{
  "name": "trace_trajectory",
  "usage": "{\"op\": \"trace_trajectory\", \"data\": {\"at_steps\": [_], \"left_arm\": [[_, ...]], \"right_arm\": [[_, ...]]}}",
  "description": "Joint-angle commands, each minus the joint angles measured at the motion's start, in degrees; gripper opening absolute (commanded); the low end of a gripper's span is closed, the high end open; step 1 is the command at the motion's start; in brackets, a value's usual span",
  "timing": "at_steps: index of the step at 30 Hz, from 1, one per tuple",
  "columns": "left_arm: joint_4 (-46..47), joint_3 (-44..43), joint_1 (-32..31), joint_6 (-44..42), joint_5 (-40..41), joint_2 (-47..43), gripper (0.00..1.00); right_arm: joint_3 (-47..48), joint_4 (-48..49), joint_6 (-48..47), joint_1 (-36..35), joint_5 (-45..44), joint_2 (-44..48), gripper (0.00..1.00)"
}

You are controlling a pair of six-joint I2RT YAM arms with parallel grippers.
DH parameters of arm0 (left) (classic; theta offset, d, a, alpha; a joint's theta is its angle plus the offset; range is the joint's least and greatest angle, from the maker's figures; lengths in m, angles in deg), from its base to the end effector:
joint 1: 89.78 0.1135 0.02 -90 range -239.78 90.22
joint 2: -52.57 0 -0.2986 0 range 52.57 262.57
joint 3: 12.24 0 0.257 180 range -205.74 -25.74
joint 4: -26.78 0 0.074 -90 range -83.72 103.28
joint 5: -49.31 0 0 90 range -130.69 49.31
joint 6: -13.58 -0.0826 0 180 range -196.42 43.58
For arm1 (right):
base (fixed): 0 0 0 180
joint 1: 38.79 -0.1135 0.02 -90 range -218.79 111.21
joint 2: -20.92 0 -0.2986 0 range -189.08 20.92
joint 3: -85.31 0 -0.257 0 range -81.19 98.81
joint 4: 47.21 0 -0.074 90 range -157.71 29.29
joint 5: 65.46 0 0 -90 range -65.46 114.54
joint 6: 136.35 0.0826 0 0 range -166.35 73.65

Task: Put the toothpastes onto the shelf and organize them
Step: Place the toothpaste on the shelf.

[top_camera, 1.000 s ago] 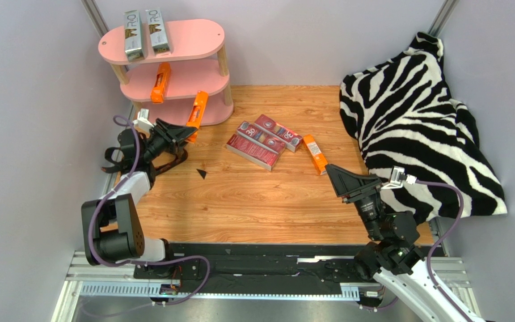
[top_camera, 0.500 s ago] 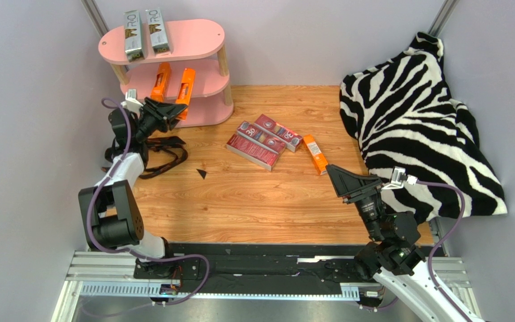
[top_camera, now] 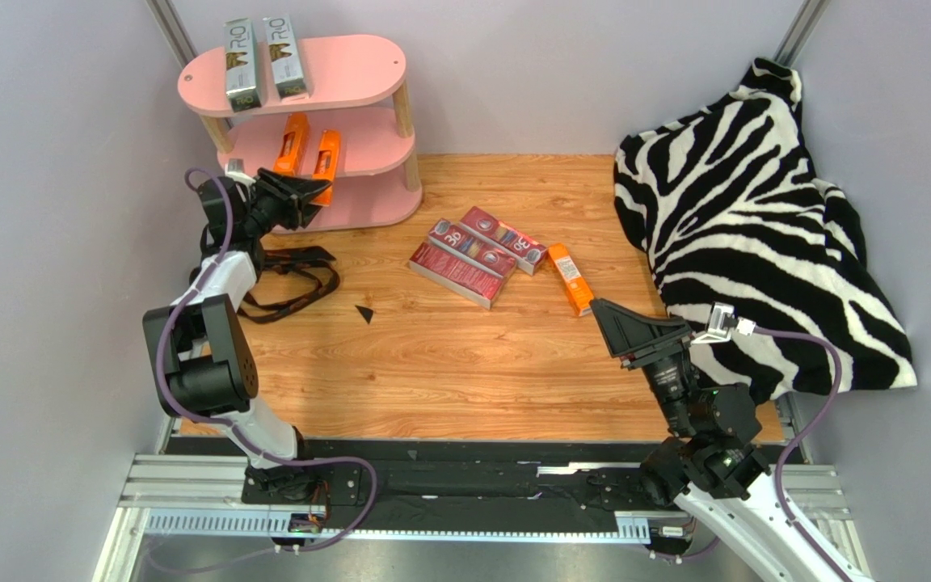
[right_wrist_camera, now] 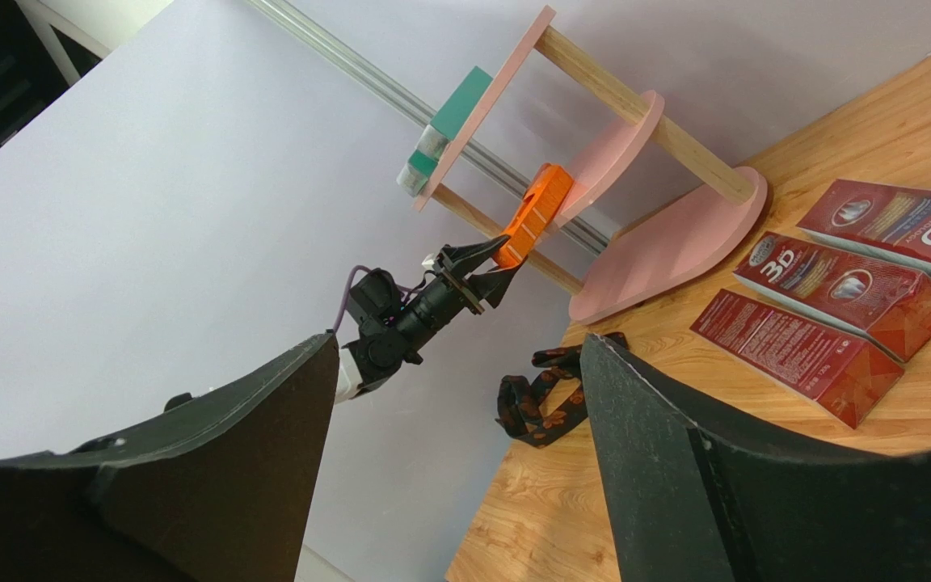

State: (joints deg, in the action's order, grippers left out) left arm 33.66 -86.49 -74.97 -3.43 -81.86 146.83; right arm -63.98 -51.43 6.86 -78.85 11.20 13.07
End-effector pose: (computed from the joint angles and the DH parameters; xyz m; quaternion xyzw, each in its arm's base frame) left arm 0.4164 0.0538 0.2924 -0.3510 0.6799 -0.5236 0.3746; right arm 0.0944 0.0545 0.3035 0.1601 0.5647 0.5400 0.6032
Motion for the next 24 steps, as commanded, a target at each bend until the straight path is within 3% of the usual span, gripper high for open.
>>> {"op": "trace_trajectory", "data": {"at_steps": [1,8,24], "left_arm": [[-2.10,-3.85,0.48,-1.01,1.96,0.49,0.46],[-8.77,-8.50,0.48,-3.65,3.81,3.21,0.48],[-10.63,-13.17,0.48,-2.41,4.34,8.66,0.52]], "right_arm": [[1.51,-0.40,-0.56,-0.29,-0.37,1.00,0.78],[1.25,-1.28,-0.21,-0.29,-0.46,1.79,0.77],[1.51,-4.97,-0.04,-0.29,-0.98,4.87,0.77]]}}
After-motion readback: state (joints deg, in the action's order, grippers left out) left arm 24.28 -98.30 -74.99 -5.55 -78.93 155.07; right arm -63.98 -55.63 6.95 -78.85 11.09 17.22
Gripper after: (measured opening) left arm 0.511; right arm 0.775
